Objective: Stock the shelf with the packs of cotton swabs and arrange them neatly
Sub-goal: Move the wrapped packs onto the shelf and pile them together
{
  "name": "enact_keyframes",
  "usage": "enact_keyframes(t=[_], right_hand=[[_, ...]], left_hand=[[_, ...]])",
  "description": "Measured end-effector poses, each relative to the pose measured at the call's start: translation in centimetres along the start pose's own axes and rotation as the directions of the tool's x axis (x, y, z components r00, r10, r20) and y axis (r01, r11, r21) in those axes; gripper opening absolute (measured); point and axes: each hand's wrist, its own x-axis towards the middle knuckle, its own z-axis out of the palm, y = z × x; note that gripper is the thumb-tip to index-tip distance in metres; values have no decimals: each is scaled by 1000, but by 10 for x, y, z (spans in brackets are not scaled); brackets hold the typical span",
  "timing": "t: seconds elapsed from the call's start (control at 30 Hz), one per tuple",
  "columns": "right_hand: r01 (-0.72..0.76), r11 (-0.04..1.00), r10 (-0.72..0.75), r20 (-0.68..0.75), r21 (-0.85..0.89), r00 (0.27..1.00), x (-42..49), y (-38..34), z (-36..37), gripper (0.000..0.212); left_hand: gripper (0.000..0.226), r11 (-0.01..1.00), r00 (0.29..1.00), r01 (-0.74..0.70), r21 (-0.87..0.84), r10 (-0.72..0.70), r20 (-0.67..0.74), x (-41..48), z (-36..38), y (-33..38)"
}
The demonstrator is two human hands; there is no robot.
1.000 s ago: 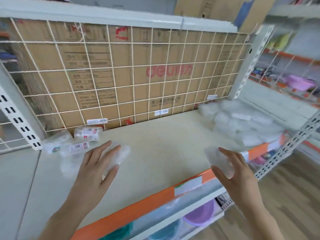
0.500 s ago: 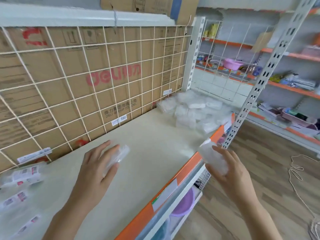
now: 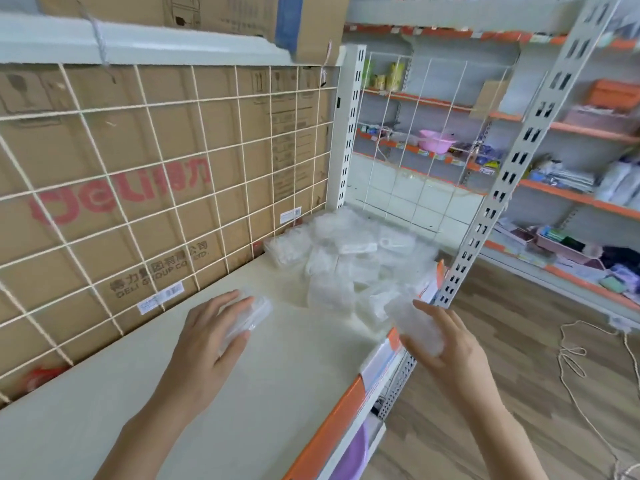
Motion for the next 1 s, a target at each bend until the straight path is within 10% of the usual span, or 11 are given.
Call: enact_keyframes(t=[0.57,1.0], right_hand=[[198,980,-194,116,-27,974,191,47,67,48],[211,973,-202,88,-98,975,194,42,52,60]], left_hand=[[41,932,928,358,55,-348,-137,192,148,-13],[69,980,985,171,106,-170,-23,181,118,-20]])
